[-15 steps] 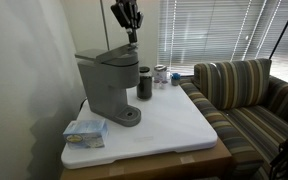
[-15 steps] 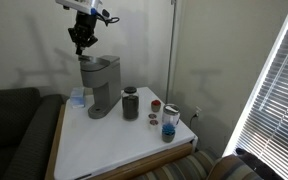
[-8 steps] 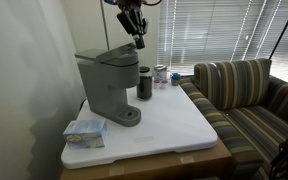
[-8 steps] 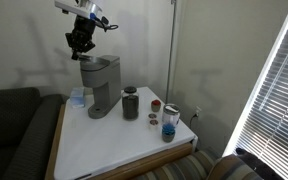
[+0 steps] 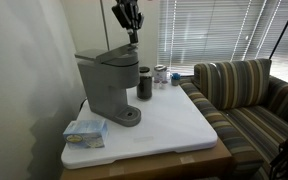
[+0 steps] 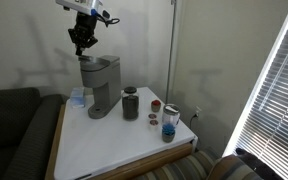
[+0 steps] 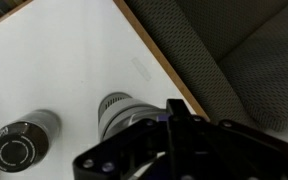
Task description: Close the coffee maker
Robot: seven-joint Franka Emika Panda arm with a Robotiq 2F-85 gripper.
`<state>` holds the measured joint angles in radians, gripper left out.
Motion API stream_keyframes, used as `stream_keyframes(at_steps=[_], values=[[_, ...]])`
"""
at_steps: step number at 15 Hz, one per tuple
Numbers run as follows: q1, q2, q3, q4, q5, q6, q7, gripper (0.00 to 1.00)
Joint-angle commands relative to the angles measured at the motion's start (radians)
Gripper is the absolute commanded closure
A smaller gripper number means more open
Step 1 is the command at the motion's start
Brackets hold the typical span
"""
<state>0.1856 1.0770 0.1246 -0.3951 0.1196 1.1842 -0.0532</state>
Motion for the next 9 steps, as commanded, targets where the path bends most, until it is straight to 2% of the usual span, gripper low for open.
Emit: stream_keyframes(at_steps=[1,9], values=[[-0.002,-0.015,-0.009,-0.007,-0.01,0.071,0.005,1.0],[-0.002,-0.014,-0.03,-0.022,-0.029,0.118,0.033,1.0]])
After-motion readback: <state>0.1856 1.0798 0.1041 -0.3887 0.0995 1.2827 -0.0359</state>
